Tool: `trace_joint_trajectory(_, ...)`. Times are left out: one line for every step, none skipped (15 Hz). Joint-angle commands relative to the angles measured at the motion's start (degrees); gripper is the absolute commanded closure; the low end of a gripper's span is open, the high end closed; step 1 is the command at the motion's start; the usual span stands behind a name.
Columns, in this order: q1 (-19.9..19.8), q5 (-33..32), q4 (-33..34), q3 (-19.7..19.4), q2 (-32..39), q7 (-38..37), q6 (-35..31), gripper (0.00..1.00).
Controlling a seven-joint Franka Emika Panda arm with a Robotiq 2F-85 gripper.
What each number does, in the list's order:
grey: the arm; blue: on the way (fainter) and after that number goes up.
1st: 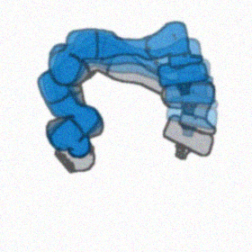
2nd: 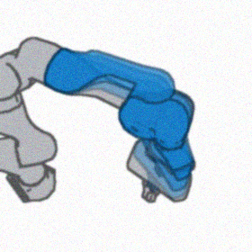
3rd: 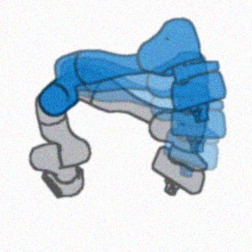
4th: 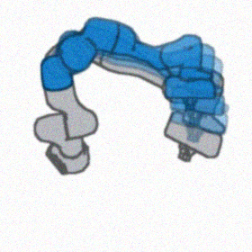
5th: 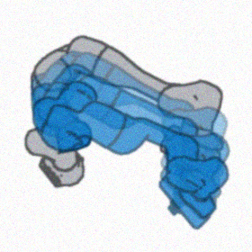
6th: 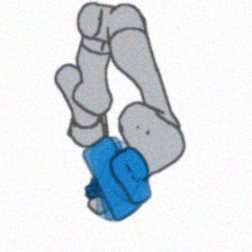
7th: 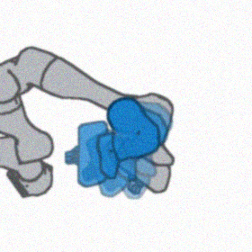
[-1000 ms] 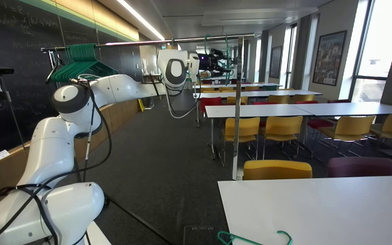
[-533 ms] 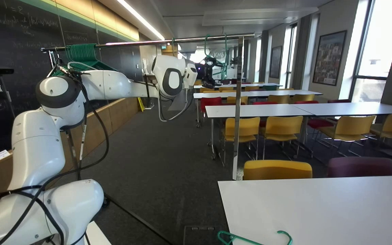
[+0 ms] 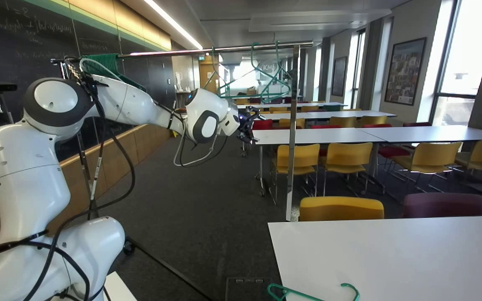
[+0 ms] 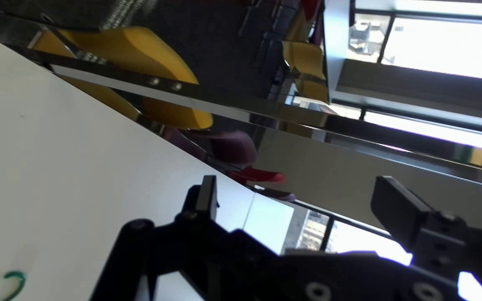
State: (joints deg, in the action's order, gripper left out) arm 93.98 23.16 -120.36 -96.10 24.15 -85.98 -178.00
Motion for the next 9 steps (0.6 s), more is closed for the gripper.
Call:
trace_joint_trajectory(7.48,2.28,-6.94,-3.83,-9.88,7.38,1.48,0.0)
trace_joint_trajectory(7.93,3.31,-8.02,-4.92,-9.33,7.74,4.43,0.0)
trace_joint_trajectory(7.69,4.57,-9.28,-5.87,-7.56,7.54,7.96,0.0)
trace_joint_trajectory(5.44,5.81,-10.6,-5.8,-2.72,5.4,11.21,0.0)
trace_joint_trajectory(4.38,6.4,-11.33,-5.95,-1.48,4.69,14.4,0.0)
trace_joint_trajectory(3.17,6.82,-11.99,-5.99,0.08,3.67,17.54,0.0)
trace_joint_trajectory(2.31,7.05,-12.32,-6.2,1.19,2.89,21.13,0.0)
trace_joint_trajectory(1.43,7.02,-12.28,-6.3,2.64,1.69,24.74,0.0)
trace_joint_trajectory(0.07,6.68,-12.11,-6.01,3.73,0.19,28.13,0.0)
